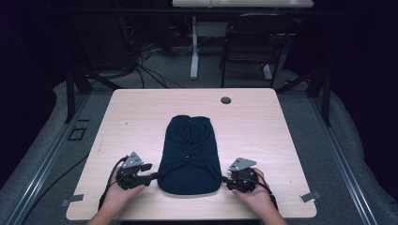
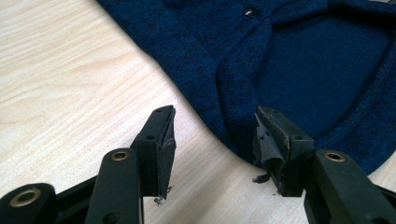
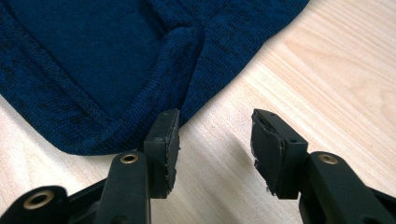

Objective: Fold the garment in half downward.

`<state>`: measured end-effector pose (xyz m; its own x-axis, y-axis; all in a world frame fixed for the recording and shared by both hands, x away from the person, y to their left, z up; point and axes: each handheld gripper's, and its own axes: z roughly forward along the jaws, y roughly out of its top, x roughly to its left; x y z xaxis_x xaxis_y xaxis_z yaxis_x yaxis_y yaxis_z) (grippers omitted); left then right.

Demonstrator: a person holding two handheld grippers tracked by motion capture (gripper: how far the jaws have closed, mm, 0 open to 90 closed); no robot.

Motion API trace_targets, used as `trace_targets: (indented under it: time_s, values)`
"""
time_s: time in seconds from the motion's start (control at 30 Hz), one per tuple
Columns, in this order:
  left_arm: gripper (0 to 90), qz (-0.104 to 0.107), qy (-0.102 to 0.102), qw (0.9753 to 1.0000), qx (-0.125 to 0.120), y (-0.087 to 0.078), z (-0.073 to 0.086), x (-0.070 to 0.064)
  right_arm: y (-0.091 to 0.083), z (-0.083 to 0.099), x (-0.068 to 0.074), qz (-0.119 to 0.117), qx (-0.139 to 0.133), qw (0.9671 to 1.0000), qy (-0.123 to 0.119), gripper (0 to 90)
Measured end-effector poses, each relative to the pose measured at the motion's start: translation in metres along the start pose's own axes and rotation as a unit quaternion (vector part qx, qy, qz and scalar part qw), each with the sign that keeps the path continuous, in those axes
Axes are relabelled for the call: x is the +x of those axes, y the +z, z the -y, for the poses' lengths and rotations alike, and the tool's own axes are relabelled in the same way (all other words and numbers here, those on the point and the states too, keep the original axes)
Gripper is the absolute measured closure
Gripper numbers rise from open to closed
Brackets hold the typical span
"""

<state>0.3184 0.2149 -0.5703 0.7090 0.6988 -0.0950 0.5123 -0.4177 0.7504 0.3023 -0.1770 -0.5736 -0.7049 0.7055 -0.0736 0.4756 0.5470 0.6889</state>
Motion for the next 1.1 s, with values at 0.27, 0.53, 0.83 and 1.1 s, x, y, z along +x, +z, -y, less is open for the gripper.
trace_targets:
  time_s: [0.27, 0.53, 0.83, 1.1]
  values:
    - [50.0, -0.004, -0.003, 1.0000, 0.004, -0.003, -0.001, 0.003, -0.002, -0.002, -0.004, -0.004, -0.003, 1.0000, 0.002, 51.8]
    - [48.2, -0.009, -0.009, 0.9998, 0.015, -0.001, -0.002, 0.008, -0.002, -0.004, -0.010, -0.022, 0.001, 0.9997, 0.014, 51.7]
    - [52.6, 0.001, -0.020, 0.9997, 0.014, 0.010, -0.026, 0.020, 0.000, -0.031, -0.021, -0.022, 0.007, 0.9997, 0.001, 51.8]
    - [56.1, 0.009, -0.004, 0.9995, 0.029, 0.034, -0.059, 0.023, 0.019, -0.067, -0.033, -0.029, 0.025, 0.9991, -0.018, 54.7]
